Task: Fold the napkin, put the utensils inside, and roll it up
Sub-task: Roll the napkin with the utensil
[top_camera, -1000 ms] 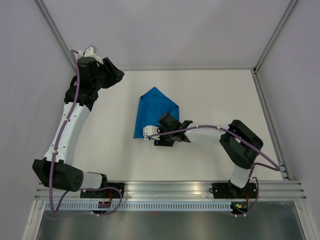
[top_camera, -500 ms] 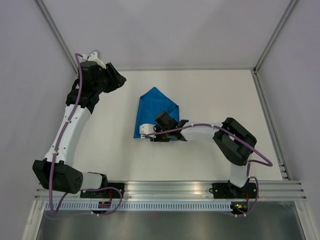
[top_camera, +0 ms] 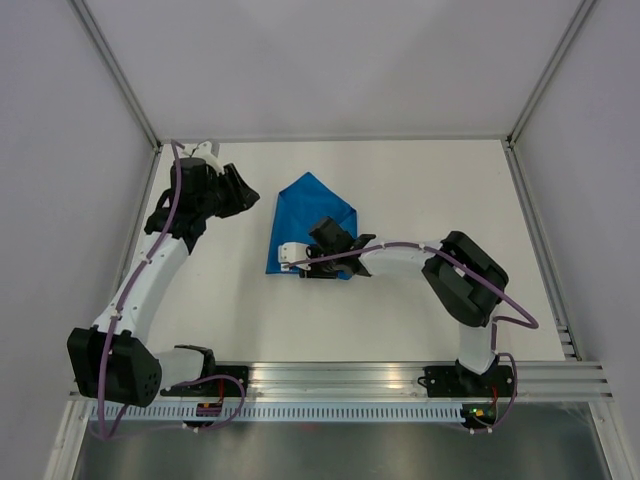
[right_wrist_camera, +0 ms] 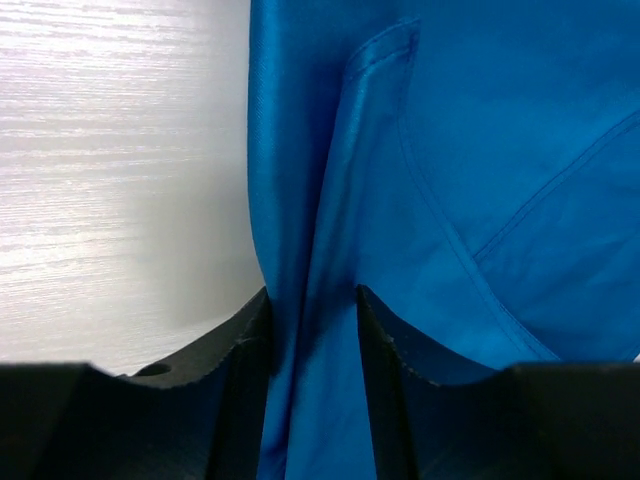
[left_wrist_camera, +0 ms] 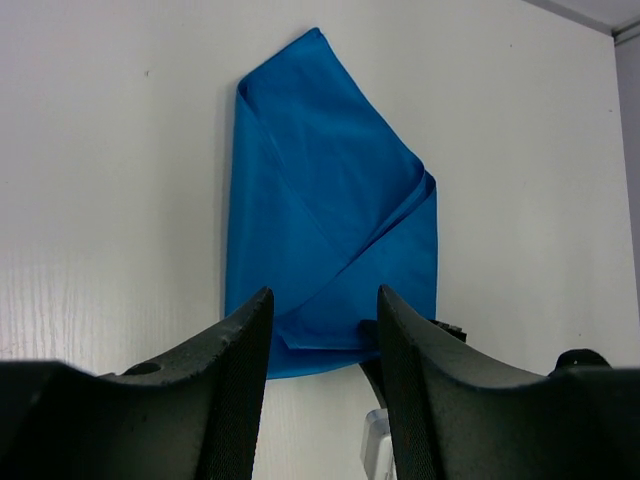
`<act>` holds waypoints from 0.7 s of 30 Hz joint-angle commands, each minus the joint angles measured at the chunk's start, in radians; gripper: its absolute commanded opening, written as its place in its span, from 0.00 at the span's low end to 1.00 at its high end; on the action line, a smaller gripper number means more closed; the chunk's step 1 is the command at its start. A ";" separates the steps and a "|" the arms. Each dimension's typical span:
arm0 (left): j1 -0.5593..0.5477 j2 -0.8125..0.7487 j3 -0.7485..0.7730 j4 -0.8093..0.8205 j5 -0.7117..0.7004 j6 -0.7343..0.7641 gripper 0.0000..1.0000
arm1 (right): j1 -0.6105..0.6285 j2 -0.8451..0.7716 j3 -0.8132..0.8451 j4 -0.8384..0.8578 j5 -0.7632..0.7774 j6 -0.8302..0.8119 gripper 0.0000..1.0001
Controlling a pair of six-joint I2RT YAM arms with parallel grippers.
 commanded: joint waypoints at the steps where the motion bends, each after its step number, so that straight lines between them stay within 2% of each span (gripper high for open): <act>1: -0.002 -0.037 -0.028 0.082 0.039 0.050 0.51 | -0.041 0.056 0.022 -0.081 -0.028 -0.011 0.46; 11: -0.007 -0.033 -0.081 0.120 0.065 0.042 0.52 | -0.068 0.049 0.062 -0.143 -0.081 -0.030 0.51; 13: -0.008 -0.031 -0.083 0.124 0.068 0.041 0.52 | -0.068 0.039 0.071 -0.154 -0.094 -0.026 0.56; 21: -0.010 -0.028 -0.064 0.120 0.082 0.050 0.51 | -0.069 0.066 0.117 -0.199 -0.092 -0.036 0.64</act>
